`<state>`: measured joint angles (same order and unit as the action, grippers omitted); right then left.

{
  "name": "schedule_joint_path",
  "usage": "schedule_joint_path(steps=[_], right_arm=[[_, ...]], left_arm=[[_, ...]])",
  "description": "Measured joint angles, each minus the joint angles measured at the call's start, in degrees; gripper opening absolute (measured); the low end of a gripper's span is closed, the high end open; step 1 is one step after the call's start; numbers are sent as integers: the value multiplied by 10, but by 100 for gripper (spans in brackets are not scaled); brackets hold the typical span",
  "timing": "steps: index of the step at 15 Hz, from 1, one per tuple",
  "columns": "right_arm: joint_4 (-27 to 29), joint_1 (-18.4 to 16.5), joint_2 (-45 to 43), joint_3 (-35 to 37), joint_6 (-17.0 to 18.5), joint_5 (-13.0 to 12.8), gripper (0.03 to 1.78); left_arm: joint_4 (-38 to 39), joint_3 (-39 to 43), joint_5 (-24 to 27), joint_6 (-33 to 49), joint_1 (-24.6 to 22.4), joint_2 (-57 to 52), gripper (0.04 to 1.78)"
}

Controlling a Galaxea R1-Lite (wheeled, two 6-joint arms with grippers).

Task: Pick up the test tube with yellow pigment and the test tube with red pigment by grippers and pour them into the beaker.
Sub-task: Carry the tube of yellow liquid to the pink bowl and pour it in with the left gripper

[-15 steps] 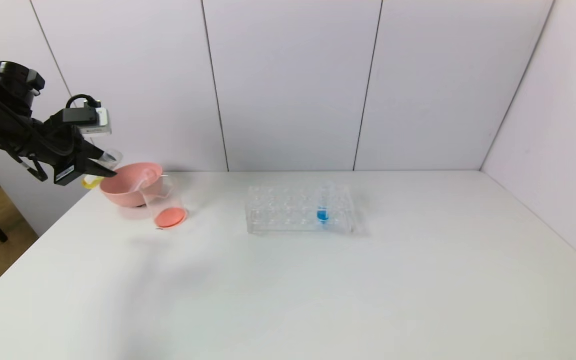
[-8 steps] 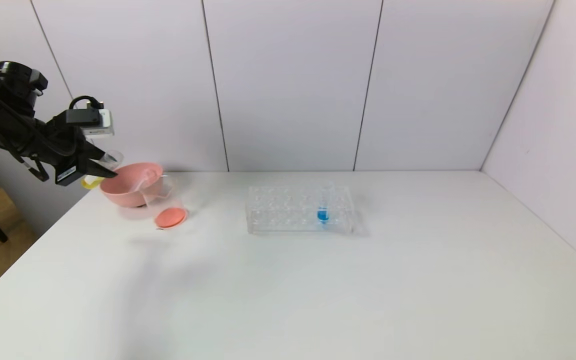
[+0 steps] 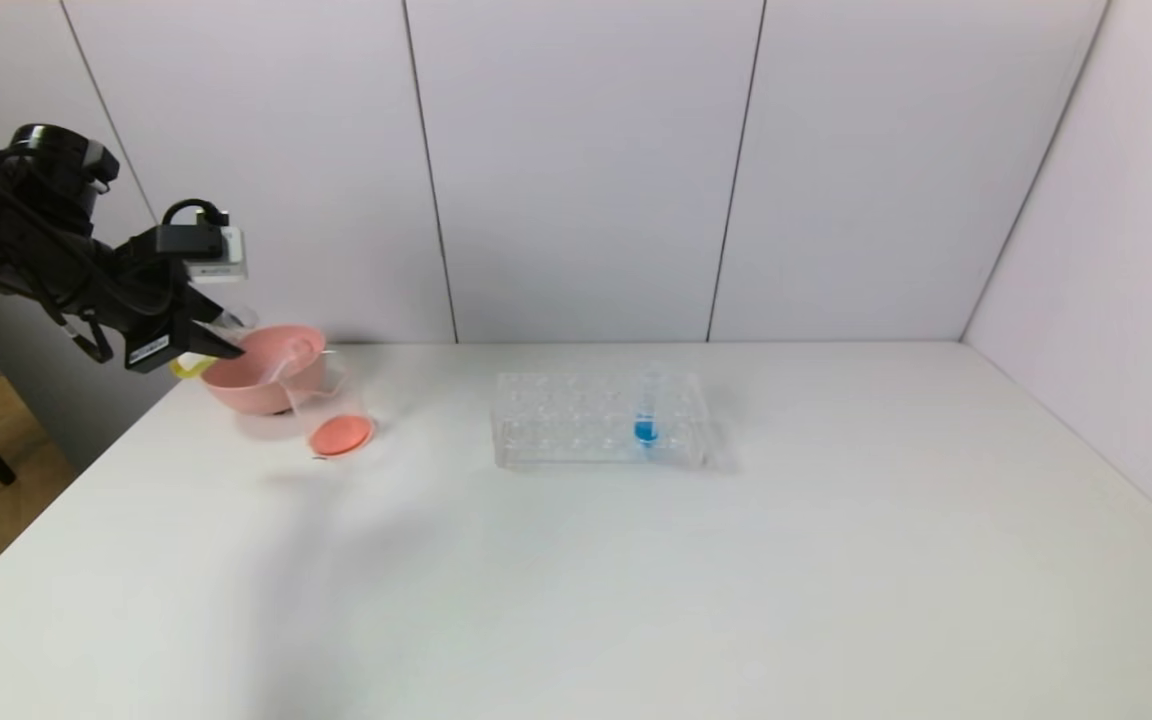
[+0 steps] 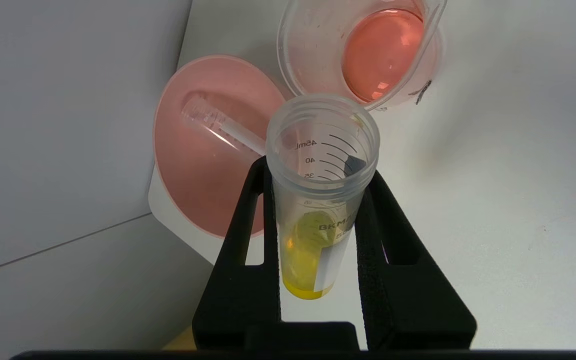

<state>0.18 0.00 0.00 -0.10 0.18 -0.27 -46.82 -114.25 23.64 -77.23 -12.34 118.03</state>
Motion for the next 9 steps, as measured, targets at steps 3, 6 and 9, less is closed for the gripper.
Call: schedule_joint_path(steps=[3, 6, 9], right_arm=[[0, 0, 0, 0, 0, 0, 11], [0, 0, 0, 0, 0, 0, 11], [0, 0, 0, 0, 0, 0, 11]], left_arm=[[8, 0, -33, -1, 11, 6, 45], [12, 0, -63, -1, 21, 14, 45], [20, -1, -100, -1, 29, 20, 45]])
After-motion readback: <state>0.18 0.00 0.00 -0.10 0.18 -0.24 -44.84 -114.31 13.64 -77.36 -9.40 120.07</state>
